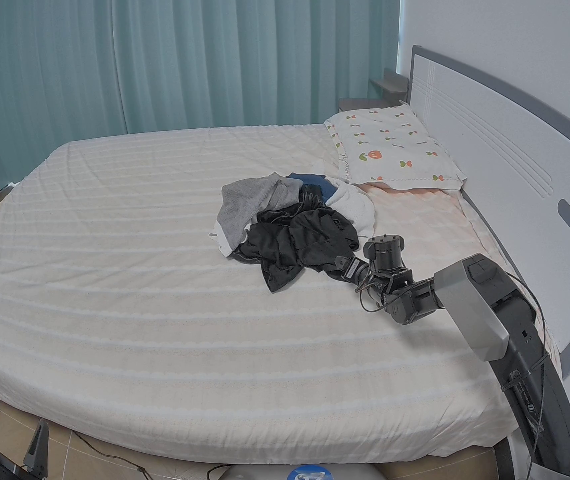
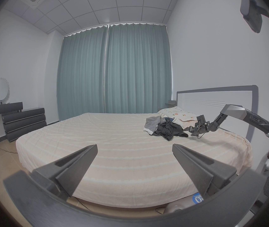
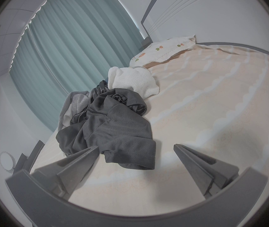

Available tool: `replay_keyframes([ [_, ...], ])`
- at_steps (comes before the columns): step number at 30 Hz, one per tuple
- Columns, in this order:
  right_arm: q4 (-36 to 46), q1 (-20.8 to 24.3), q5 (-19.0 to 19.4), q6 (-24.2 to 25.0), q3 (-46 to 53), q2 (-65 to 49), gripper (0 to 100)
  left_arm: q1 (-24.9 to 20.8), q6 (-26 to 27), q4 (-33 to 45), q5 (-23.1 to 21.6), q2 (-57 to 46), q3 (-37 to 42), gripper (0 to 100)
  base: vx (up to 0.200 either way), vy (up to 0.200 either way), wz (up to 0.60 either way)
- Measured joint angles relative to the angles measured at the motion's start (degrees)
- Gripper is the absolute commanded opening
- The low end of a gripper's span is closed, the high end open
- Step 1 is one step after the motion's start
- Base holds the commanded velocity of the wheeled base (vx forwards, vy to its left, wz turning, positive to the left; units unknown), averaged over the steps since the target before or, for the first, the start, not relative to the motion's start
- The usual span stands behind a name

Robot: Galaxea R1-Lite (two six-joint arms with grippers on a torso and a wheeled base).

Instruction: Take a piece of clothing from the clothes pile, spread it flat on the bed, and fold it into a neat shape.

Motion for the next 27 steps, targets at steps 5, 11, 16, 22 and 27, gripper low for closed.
replay_keyframes([
  [5, 0.1, 0.1, 0.1, 0.4, -1.9, 1.3, 0, 0.0, 0.0, 0.0, 0.0, 0.0, 0.0, 100, 0.000, 0.000, 0.00],
  [11, 3.4, 0.5, 0.5, 0.5, -3.9, 2.6, 0, 0.0, 0.0, 0.0, 0.0, 0.0, 0.0, 100, 0.000, 0.000, 0.00],
  [16, 4.8, 1.2, 0.0, 0.6, -4.6, 3.1, 0, 0.0, -0.3, 0.0, 0.1, 0.0, 0.0, 100, 0.000, 0.000, 0.00],
  [22, 4.1, 1.3, 0.8, 0.4, 1.7, 0.7, 0, 0.0, -0.4, 0.0, 0.2, 0.0, 0.0, 100, 0.000, 0.000, 0.00],
  [27, 2.1, 1.4, 4.4, -1.4, 14.2, -5.0, 0, 0.0, -0.4, 0.0, 0.2, 0.0, 0.0, 100, 0.000, 0.000, 0.00],
])
